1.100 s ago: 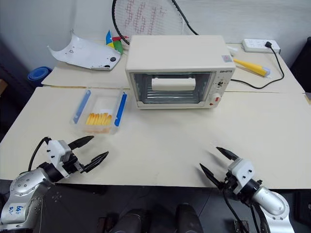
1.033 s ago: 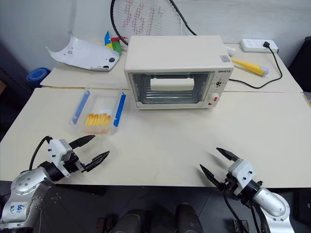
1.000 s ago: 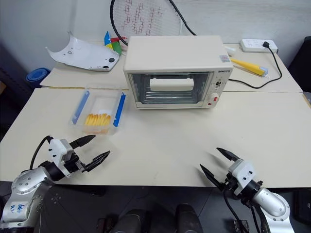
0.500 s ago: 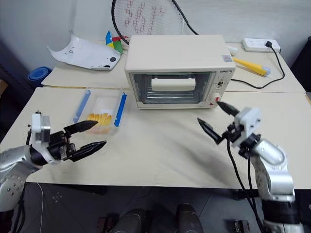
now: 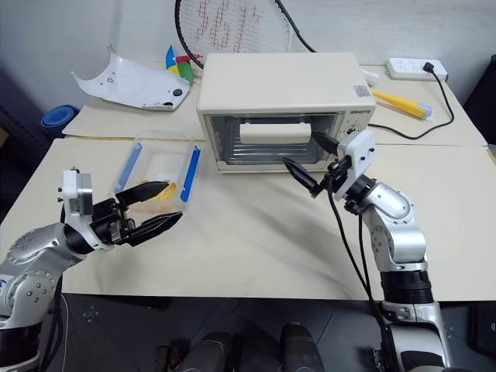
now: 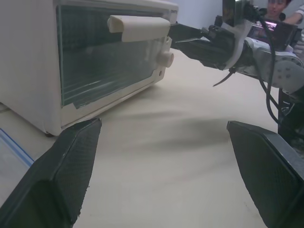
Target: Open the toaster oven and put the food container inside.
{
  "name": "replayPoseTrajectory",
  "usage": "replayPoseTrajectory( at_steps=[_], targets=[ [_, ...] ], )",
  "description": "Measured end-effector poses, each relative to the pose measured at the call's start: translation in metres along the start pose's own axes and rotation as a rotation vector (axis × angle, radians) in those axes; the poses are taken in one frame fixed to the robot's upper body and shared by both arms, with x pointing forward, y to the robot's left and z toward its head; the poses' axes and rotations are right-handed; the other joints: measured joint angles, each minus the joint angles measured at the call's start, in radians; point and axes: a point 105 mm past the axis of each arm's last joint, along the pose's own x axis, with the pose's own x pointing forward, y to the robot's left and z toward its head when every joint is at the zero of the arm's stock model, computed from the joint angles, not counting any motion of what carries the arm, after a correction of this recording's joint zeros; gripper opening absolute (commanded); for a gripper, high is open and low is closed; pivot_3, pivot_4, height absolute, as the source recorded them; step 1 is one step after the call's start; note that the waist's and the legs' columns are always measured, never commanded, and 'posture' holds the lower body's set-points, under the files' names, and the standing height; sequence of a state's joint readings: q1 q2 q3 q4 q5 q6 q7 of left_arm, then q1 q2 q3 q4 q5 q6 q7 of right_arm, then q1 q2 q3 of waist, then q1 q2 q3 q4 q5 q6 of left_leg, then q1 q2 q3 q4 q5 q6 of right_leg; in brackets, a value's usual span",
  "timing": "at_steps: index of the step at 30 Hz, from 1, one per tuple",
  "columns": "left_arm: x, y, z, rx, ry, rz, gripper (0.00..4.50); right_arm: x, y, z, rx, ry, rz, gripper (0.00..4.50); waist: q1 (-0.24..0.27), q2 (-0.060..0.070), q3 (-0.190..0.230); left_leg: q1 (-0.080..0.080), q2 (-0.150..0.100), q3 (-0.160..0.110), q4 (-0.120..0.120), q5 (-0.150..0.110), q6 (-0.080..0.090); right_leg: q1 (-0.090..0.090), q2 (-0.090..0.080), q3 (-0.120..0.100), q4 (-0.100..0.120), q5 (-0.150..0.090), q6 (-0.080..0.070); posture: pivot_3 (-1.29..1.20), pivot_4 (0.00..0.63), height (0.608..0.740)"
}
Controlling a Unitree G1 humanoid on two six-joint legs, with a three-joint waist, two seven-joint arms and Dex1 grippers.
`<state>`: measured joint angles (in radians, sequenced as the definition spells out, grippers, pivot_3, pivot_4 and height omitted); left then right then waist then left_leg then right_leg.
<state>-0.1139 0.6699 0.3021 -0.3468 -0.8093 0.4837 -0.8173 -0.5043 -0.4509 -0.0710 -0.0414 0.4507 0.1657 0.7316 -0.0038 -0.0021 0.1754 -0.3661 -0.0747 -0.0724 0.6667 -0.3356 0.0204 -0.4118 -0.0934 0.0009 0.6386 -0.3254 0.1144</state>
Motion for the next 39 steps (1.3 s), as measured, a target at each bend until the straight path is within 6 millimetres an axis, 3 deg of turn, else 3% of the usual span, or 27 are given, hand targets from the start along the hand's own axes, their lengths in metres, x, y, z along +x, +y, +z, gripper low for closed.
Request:
replayPoseTrajectory(
  at_steps=[4, 7, 12, 15, 20, 23, 28, 31, 34, 37, 39],
  targets=[
    [-0.001, 0.004, 0.004, 0.001, -0.023, 0.025, 4.5, -0.016, 0.016, -0.008, -0.028, 0.064, 0.085, 4.48, 0.001, 0.0, 0.0, -0.002, 0.0, 0.0, -0.001, 0.0, 0.0, -0.002, 0.0, 0.0, -0.001, 0.0, 0.0, 0.0, 0.15, 0.74],
    [0.0, 0.01, 0.017, 0.021, -0.059, 0.034, 3.91, -0.031, 0.03, -0.019, -0.045, 0.122, 0.154, 4.5, 0.0, 0.0, 0.0, -0.002, 0.0, 0.0, -0.001, 0.0, 0.0, -0.002, 0.0, 0.0, -0.001, 0.0, 0.0, 0.0, 0.15, 0.74],
    [0.01, 0.028, 0.034, 0.033, -0.097, 0.059, 2.44, -0.051, 0.04, -0.034, -0.122, 0.197, 0.214, 4.5, 0.001, 0.0, 0.0, -0.002, 0.0, 0.0, 0.001, 0.0, 0.0, -0.001, 0.0, -0.001, 0.001, 0.0, 0.0, 0.0, 0.15, 0.74],
    [0.035, 0.042, 0.034, 0.063, -0.055, 0.059, 1.54, -0.055, 0.039, -0.037, -0.166, 0.2, 0.214, 4.5, 0.003, 0.0, 0.0, -0.001, -0.001, 0.0, 0.002, 0.001, -0.001, -0.001, 0.0, -0.001, 0.003, 0.0, 0.0, 0.0, 0.15, 0.74],
    [0.081, 0.048, 0.014, 0.094, 0.016, 0.036, 0.01, -0.055, 0.038, -0.039, -0.219, 0.189, 0.212, 4.5, 0.001, 0.0, 0.0, -0.002, -0.001, 0.0, 0.001, 0.0, 0.0, -0.002, 0.0, -0.001, 0.004, 0.0, 0.0, 0.0, 0.15, 0.74],
    [0.096, 0.041, 0.003, 0.123, 0.059, -0.01, 0.01, -0.055, 0.037, -0.039, -0.244, 0.18, 0.206, 4.5, -0.001, 0.0, 0.0, -0.002, -0.001, 0.0, 0.001, 0.001, -0.001, -0.002, 0.0, -0.001, 0.005, 0.0, 0.0, 0.0, 0.15, 0.74],
    [0.104, 0.035, -0.007, 0.166, 0.1, -0.05, 0.01, -0.069, 0.039, -0.048, -0.229, 0.215, 0.175, 4.5, 0.008, 0.0, 0.0, -0.003, -0.001, -0.001, 0.005, 0.001, -0.001, -0.001, 0.0, -0.002, 0.004, 0.0, 0.0, 0.0, 0.15, 0.74],
    [0.106, 0.023, -0.025, 0.182, 0.161, -0.126, 0.01, -0.1, 0.038, -0.059, -0.207, 0.28, 0.108, 4.5, 0.027, 0.0, 0.0, -0.003, -0.002, -0.001, 0.005, 0.0, 0.0, -0.001, -0.001, -0.002, 0.003, 0.0, 0.001, 0.0, 0.15, 0.74],
    [0.104, 0.013, -0.047, 0.22, 0.248, -0.177, 0.01, -0.146, 0.038, -0.07, -0.165, 0.383, 0.005, 4.5, 0.034, 0.0, 0.0, -0.003, -0.003, -0.001, 0.005, 0.0, 0.0, 0.0, -0.001, -0.001, 0.002, 0.0, 0.001, 0.0, 0.15, 0.74],
    [0.106, 0.007, -0.06, 0.215, 0.278, -0.189, 0.01, -0.182, 0.032, -0.065, -0.15, 0.438, -0.109, 4.5, 0.03, -0.001, 0.0, -0.002, -0.002, 0.0, 0.005, 0.0, 0.0, 0.0, 0.0, 0.0, 0.002, 0.001, 0.001, 0.0, 0.15, 0.74],
    [0.107, 0.007, -0.061, 0.225, 0.282, -0.178, 0.01, -0.192, 0.029, -0.058, -0.157, 0.44, -0.146, 4.5, 0.022, -0.001, 0.0, -0.001, -0.002, 0.001, 0.004, 0.001, 0.0, 0.0, 0.0, 0.001, 0.003, 0.001, 0.001, 0.0, 0.15, 0.74]
  ],
)
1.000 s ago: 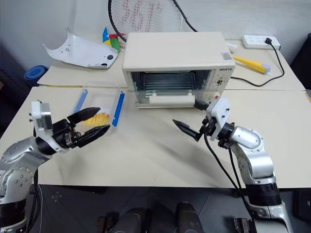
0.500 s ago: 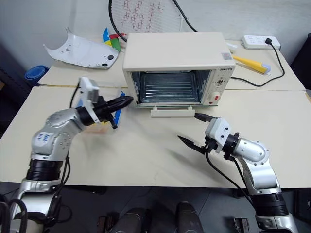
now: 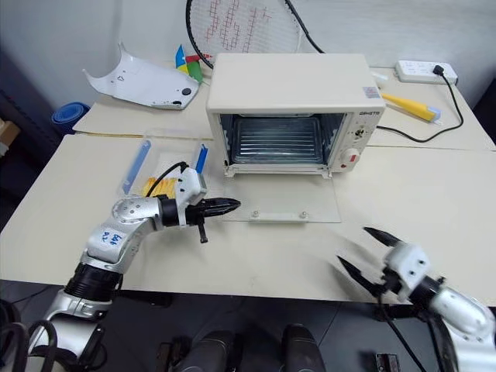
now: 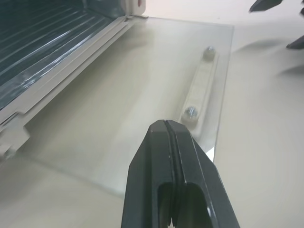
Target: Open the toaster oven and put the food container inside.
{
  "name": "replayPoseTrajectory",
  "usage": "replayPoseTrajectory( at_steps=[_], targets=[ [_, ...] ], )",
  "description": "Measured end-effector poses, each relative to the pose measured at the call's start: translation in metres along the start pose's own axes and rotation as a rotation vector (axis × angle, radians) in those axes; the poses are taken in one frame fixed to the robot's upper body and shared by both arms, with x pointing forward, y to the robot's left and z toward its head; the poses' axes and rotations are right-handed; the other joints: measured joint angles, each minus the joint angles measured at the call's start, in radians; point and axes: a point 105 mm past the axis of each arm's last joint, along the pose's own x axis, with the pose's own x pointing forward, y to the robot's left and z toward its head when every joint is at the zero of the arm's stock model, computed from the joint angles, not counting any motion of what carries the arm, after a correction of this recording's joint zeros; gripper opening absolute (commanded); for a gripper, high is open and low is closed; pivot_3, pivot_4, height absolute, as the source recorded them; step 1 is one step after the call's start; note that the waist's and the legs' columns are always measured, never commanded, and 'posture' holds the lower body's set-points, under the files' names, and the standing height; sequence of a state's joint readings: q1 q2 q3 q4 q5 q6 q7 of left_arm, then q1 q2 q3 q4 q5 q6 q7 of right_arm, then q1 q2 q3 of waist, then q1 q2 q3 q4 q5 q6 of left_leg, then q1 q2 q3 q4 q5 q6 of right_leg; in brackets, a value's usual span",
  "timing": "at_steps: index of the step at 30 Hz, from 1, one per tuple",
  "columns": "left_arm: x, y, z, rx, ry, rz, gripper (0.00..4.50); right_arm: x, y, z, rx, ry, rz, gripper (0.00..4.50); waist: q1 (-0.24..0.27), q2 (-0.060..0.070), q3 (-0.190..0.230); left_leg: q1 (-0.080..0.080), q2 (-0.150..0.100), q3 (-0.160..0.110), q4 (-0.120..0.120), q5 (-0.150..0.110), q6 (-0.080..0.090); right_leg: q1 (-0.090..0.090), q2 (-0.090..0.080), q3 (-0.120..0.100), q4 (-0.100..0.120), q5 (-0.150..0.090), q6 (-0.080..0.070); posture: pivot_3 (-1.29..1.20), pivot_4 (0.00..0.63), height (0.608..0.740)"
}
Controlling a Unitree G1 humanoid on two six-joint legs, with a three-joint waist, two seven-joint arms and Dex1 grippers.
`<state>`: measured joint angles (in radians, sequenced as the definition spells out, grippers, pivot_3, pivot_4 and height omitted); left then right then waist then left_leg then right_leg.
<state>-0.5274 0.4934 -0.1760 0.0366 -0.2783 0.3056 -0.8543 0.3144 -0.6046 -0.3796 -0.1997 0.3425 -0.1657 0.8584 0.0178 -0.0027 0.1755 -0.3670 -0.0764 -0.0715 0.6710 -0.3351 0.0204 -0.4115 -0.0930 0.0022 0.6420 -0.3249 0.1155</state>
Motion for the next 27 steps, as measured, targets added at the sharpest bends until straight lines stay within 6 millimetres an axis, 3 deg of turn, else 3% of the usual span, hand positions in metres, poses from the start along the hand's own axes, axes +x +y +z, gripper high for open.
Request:
replayPoseTrajectory(
  at_steps=[3, 7, 12, 17, 22, 23, 27],
  targets=[
    [-0.001, -0.001, -0.005, 0.013, 0.021, 0.029, 0.01, -0.007, -0.006, 0.005, 0.007, -0.009, -0.031, 4.5, -0.009, 0.0, 0.0, 0.003, 0.0, 0.001, -0.003, 0.0, -0.001, 0.001, 0.0, 0.001, 0.001, 0.0, 0.0, 0.0, 0.15, 0.74],
    [-0.001, -0.005, -0.015, -0.012, 0.035, 0.057, 0.01, 0.003, -0.012, 0.023, 0.033, -0.091, -0.034, 4.5, -0.013, 0.0, 0.0, 0.003, 0.0, 0.001, -0.003, 0.0, -0.001, 0.001, 0.0, 0.001, 0.001, 0.0, 0.0, 0.0, 0.15, 0.74],
    [-0.013, -0.015, -0.009, -0.041, -0.065, 0.084, 1.18, 0.026, 0.001, 0.06, 0.096, -0.274, 0.092, 4.5, -0.014, 0.0, 0.0, 0.002, 0.001, 0.0, -0.003, 0.0, -0.001, 0.001, 0.0, 0.0, 0.0, 0.0, 0.0, 0.0, 0.15, 0.74],
    [-0.082, -0.027, 0.0, -0.134, -0.162, 0.217, 2.72, 0.052, 0.002, 0.085, 0.058, -0.414, 0.138, 4.5, -0.022, 0.0, 0.0, 0.003, 0.002, 0.0, -0.005, 0.0, -0.001, 0.0, 0.0, 0.0, -0.001, 0.0, 0.0, 0.0, 0.15, 0.74],
    [-0.156, -0.046, -0.035, -0.317, -0.079, 0.509, 4.26, 0.064, 0.006, 0.088, 0.027, -0.467, 0.167, 4.5, -0.009, 0.0, 0.0, 0.002, 0.002, -0.001, -0.004, 0.0, 0.0, 0.003, 0.0, 0.0, -0.005, 0.0, 0.0, 0.0, 0.15, 0.74],
    [-0.172, -0.049, -0.044, -0.371, -0.073, 0.602, 4.46, 0.068, 0.005, 0.092, 0.014, -0.495, 0.164, 4.5, -0.006, -0.001, 0.0, 0.003, 0.001, -0.001, -0.004, 0.0, 0.001, 0.004, -0.001, 0.0, -0.006, 0.0, 0.0, 0.0, 0.15, 0.74],
    [-0.219, -0.061, -0.069, -0.515, -0.052, 0.884, 4.46, 0.076, 0.005, 0.096, -0.013, -0.518, 0.178, 4.5, 0.006, -0.001, 0.0, 0.004, 0.001, -0.001, -0.004, 0.0, 0.001, 0.005, -0.001, 0.0, -0.006, 0.0, 0.0, 0.0, 0.15, 0.74]
  ],
)
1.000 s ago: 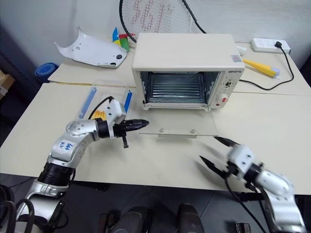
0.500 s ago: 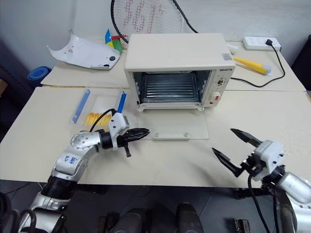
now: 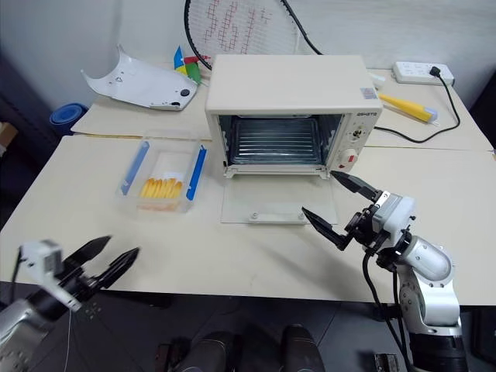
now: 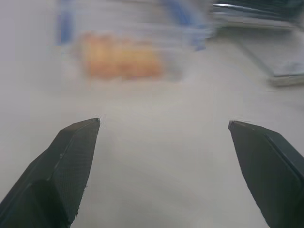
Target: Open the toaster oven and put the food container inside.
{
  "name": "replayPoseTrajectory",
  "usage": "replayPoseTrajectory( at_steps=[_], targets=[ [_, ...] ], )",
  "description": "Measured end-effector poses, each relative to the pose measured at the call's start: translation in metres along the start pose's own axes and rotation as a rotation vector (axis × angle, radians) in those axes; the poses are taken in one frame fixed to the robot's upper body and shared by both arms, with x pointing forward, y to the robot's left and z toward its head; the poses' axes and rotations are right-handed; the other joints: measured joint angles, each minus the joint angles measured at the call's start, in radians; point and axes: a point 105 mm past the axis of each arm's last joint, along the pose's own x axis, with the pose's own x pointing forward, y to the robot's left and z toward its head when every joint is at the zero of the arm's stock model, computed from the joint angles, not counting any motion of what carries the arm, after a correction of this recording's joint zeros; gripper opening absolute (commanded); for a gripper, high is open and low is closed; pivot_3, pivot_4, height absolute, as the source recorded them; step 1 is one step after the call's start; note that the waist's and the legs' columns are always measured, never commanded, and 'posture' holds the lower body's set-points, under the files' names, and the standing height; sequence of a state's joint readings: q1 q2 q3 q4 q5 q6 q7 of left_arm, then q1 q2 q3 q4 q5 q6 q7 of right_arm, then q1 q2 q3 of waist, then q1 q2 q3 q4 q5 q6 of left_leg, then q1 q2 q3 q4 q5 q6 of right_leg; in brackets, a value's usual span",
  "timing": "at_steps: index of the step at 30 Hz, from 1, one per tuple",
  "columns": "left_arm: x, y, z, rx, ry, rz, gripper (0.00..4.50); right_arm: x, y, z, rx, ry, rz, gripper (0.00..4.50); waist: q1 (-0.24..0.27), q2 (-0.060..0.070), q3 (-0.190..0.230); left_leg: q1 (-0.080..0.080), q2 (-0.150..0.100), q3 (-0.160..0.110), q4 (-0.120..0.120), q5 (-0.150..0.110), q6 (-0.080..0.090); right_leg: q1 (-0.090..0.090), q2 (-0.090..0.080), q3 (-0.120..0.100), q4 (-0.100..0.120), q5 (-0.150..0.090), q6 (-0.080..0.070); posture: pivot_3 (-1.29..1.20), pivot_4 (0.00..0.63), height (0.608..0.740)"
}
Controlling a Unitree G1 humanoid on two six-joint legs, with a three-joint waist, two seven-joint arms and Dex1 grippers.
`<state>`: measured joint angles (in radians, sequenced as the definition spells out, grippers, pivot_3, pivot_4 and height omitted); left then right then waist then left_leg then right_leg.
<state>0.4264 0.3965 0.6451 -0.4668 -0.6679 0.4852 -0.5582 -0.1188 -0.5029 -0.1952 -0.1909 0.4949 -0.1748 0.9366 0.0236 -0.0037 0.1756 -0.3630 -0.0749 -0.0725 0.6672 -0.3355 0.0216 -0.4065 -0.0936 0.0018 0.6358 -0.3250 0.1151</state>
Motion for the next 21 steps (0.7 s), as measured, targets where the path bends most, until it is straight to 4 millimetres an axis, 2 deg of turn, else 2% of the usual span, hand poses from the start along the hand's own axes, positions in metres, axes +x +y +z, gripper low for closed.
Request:
replayPoseTrajectory(
  at_steps=[2, 5, 10, 18, 21],
  targets=[
    [-0.002, 0.002, 0.004, -0.025, -0.028, 0.04, 4.46, 0.002, 0.003, -0.003, 0.009, 0.004, 0.021, 4.5, 0.009, 0.0, 0.0, 0.0, 0.0, -0.001, 0.0, 0.0, 0.0, 0.0, 0.0, -0.001, 0.0, 0.0, 0.0, 0.0, 0.15, 0.74],
    [0.012, -0.013, 0.029, -0.078, -0.1, -0.005, 4.46, 0.005, 0.008, -0.004, 0.02, 0.007, 0.054, 4.5, 0.012, -0.001, 0.0, 0.0, 0.0, -0.001, 0.001, 0.0, 0.0, 0.001, 0.0, 0.0, 0.0, 0.0, -0.001, 0.0, 0.15, 0.74],
    [0.038, -0.02, 0.039, -0.263, 0.012, 0.035, 4.46, 0.004, 0.007, -0.009, 0.03, 0.023, 0.057, 4.5, -0.006, -0.001, 0.0, 0.003, 0.0, 0.0, -0.002, 0.0, -0.001, 0.0, 0.001, 0.001, 0.003, 0.0, -0.001, 0.0, 0.15, 0.74],
    [0.081, -0.035, 0.074, -0.525, 0.052, 0.154, 4.46, 0.007, 0.01, -0.016, 0.046, 0.04, 0.088, 4.5, -0.008, -0.001, -0.001, 0.004, 0.0, 0.0, -0.001, 0.0, -0.002, -0.001, 0.001, 0.002, 0.006, 0.0, -0.001, 0.0, 0.15, 0.74],
    [0.095, -0.038, 0.073, -0.579, 0.112, 0.229, 4.46, 0.008, 0.013, -0.019, 0.054, 0.049, 0.095, 4.5, -0.004, -0.001, -0.001, 0.004, 0.0, 0.001, -0.001, 0.0, -0.002, -0.001, 0.001, 0.002, 0.007, 0.0, -0.001, 0.0, 0.15, 0.74]
  ],
)
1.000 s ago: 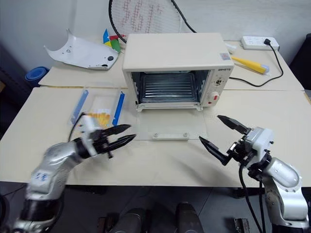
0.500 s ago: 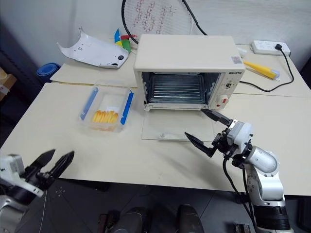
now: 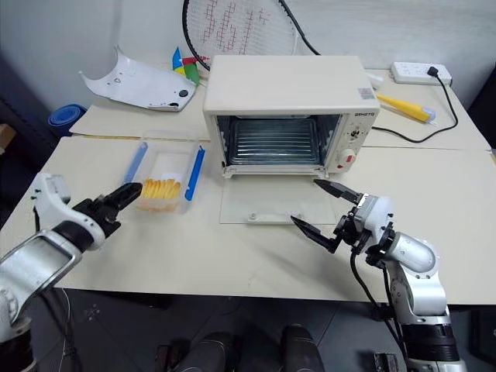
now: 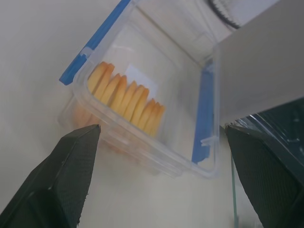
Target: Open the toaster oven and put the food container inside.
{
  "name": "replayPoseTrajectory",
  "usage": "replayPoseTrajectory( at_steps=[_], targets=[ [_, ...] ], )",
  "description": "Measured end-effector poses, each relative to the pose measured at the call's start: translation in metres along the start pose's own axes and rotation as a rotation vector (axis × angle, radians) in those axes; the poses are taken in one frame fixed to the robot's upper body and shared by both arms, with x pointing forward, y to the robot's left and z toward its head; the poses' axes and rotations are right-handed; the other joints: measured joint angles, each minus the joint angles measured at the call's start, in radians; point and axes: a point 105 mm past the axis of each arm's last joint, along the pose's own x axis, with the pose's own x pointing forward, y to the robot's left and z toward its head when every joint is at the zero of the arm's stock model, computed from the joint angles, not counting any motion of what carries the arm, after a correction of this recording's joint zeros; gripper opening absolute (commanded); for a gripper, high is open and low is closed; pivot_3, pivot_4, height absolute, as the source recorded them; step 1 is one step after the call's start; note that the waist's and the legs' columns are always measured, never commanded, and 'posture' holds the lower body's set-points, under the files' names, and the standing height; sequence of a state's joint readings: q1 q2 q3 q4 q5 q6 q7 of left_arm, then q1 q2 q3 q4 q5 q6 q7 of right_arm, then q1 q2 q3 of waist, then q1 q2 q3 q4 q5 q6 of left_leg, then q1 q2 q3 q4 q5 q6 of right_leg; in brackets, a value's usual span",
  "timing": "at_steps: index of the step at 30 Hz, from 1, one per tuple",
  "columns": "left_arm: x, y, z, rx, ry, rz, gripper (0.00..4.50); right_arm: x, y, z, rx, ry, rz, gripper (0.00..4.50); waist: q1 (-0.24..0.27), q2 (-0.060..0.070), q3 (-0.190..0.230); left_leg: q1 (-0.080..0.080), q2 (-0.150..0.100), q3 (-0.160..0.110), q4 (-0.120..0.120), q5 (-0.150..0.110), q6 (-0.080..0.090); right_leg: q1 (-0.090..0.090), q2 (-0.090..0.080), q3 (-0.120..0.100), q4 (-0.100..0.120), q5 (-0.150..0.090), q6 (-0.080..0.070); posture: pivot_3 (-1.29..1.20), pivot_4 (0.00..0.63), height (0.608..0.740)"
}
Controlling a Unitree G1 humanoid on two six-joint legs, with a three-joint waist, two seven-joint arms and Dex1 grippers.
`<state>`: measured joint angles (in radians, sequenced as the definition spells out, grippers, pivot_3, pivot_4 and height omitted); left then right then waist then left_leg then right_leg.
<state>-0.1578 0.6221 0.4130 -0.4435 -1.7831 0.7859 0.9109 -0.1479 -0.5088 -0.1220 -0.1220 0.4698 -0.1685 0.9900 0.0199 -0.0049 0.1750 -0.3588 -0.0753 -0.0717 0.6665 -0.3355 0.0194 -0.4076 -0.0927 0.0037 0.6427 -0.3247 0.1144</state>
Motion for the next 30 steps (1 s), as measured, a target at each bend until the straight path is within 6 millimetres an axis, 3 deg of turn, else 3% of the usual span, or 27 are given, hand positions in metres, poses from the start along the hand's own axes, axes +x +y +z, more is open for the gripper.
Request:
replayPoseTrajectory(
  at_steps=[5, 11, 14, 18, 25, 30],
  targets=[
    [0.019, -0.004, -0.012, -0.073, 0.095, 0.104, 4.46, -0.001, 0.002, -0.001, 0.006, 0.005, -0.003, 4.5, 0.002, 0.0, 0.0, 0.0, 0.0, 0.0, 0.0, 0.0, 0.0, 0.0, 0.0, 0.0, 0.0, 0.0, 0.0, 0.0, 0.15, 0.74],
    [0.036, -0.006, -0.011, -0.12, 0.135, 0.15, 4.46, -0.003, 0.006, 0.003, -0.002, 0.0, -0.013, 4.5, 0.002, 0.0, 0.0, 0.0, 0.0, 0.001, 0.0, 0.001, -0.001, 0.0, 0.001, 0.0, 0.0, 0.0, 0.0, 0.0, 0.15, 0.74],
    [0.043, 0.007, -0.012, -0.138, 0.145, 0.205, 3.8, -0.004, 0.007, 0.003, -0.002, 0.002, -0.024, 4.5, 0.0, 0.0, 0.0, 0.0, 0.0, 0.001, 0.0, 0.001, -0.001, -0.001, 0.001, 0.0, 0.001, 0.0, 0.0, 0.0, 0.15, 0.74],
    [0.048, 0.025, -0.009, -0.114, 0.142, 0.259, 2.54, -0.001, 0.009, 0.012, 0.007, -0.051, -0.021, 4.5, 0.0, 0.0, 0.0, 0.0, 0.0, 0.001, 0.0, 0.001, -0.002, -0.001, 0.001, 0.0, 0.001, 0.0, 0.0, 0.0, 0.15, 0.74],
    [0.049, 0.046, 0.016, -0.1, 0.071, 0.316, 0.35, 0.001, 0.012, 0.014, -0.006, -0.062, 0.01, 4.5, 0.001, 0.0, 0.0, 0.0, 0.0, 0.001, 0.0, 0.001, -0.002, -0.001, 0.001, 0.0, 0.001, 0.0, 0.0, 0.0, 0.15, 0.74],
    [0.043, 0.057, 0.034, -0.025, 0.07, 0.34, 0.21, 0.001, 0.013, 0.014, -0.01, -0.055, 0.013, 4.5, -0.001, 0.0, 0.0, 0.0, 0.0, 0.001, 0.0, 0.001, -0.002, -0.001, 0.001, 0.0, 0.001, 0.0, 0.0, 0.0, 0.15, 0.74]
  ],
)
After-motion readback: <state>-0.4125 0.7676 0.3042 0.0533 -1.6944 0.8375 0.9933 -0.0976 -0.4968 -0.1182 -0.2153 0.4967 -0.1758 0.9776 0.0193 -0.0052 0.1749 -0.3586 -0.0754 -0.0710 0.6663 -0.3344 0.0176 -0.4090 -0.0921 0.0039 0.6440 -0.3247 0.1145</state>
